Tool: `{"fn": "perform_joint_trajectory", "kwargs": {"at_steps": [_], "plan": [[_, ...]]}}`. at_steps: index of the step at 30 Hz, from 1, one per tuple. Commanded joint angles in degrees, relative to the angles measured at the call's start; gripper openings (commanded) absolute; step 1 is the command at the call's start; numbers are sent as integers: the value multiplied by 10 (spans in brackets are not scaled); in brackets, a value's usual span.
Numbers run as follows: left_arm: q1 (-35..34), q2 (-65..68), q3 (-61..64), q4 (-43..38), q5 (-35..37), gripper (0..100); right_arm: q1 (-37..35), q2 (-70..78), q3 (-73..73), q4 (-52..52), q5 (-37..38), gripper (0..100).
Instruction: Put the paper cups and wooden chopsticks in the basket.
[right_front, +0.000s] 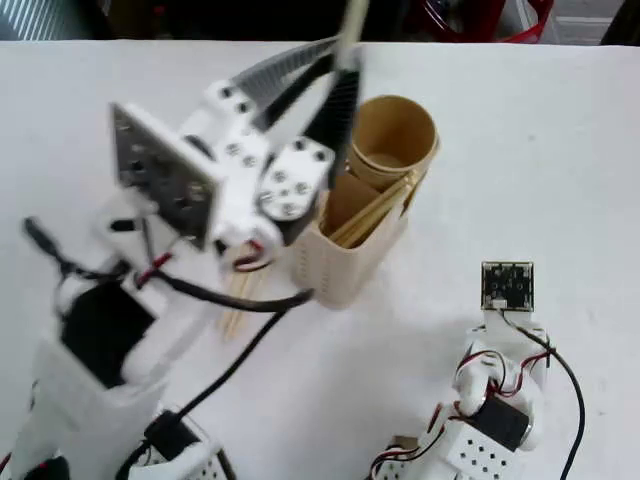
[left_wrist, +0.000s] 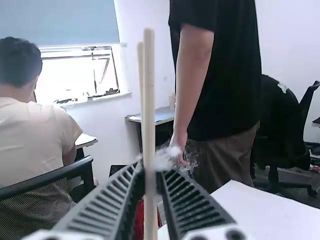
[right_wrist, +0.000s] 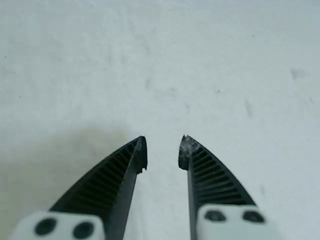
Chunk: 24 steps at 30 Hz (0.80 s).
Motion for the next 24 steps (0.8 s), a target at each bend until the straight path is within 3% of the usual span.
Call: {"fn": "perform_joint_trajectory", "kwargs": {"at_steps": [1,7,17,24], "plan": [[7,44,-24,-55,4,24,7,-5,5,-10,4,114],[6,72,-24,-54,4,92,7,-5,5,-10,4,114],[4,69,-24,-37,4,76,7,-5,5,-10,4,114],[-69,68,-18,8,4,76,7,-5,5,-10,4,114]]}}
